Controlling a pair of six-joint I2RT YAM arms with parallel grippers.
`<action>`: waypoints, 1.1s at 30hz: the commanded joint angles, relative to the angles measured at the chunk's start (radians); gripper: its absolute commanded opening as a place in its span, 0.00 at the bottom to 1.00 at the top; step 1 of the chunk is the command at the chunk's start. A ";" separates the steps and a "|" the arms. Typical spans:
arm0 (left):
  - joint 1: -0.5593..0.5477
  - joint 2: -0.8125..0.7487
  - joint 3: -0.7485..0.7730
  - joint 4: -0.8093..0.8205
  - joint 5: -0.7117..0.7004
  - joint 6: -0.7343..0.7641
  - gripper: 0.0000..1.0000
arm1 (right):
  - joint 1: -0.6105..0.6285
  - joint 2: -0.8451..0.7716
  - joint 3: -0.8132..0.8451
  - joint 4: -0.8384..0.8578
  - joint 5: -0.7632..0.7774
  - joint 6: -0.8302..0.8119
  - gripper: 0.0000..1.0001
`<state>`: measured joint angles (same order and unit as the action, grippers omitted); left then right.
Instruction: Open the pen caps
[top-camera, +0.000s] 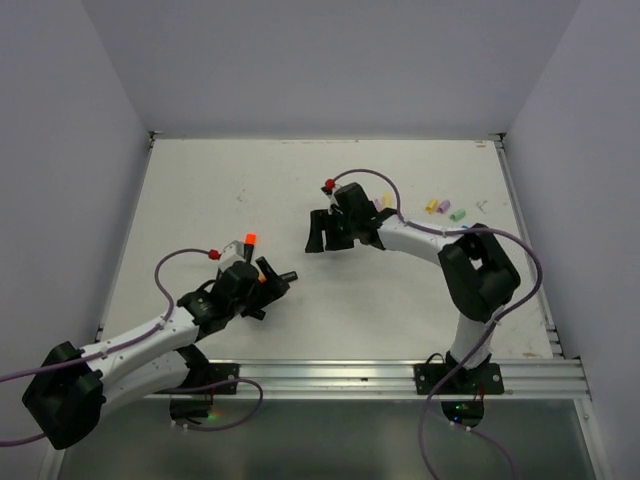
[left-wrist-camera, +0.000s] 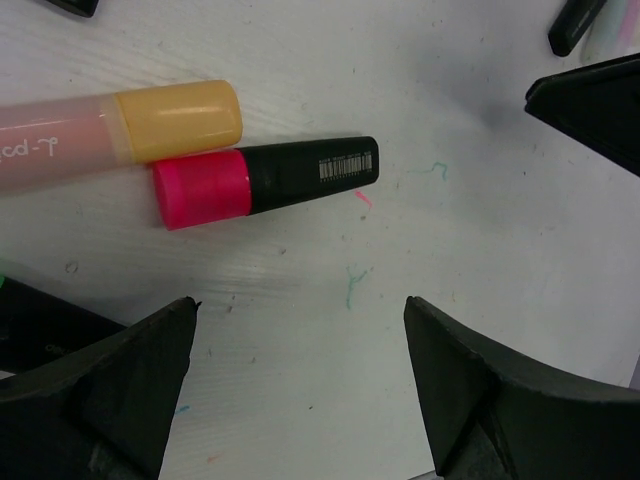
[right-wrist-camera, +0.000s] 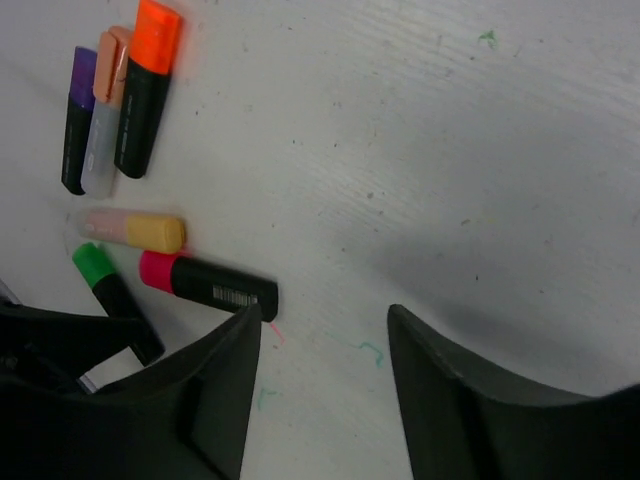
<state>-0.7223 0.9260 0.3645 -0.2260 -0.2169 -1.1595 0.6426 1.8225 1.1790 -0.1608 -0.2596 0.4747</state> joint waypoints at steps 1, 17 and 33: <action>-0.005 0.013 -0.025 0.043 -0.055 -0.061 0.86 | 0.009 0.053 0.039 0.136 -0.102 0.106 0.55; -0.005 0.158 -0.024 0.136 -0.176 -0.101 0.58 | 0.097 0.242 0.062 0.236 -0.155 0.174 0.13; -0.003 0.471 0.154 0.247 -0.194 -0.008 0.55 | 0.123 0.084 -0.283 0.399 -0.221 0.209 0.08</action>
<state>-0.7227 1.3434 0.4965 -0.0200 -0.3859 -1.1995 0.7513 1.9369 0.9520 0.2443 -0.4725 0.6827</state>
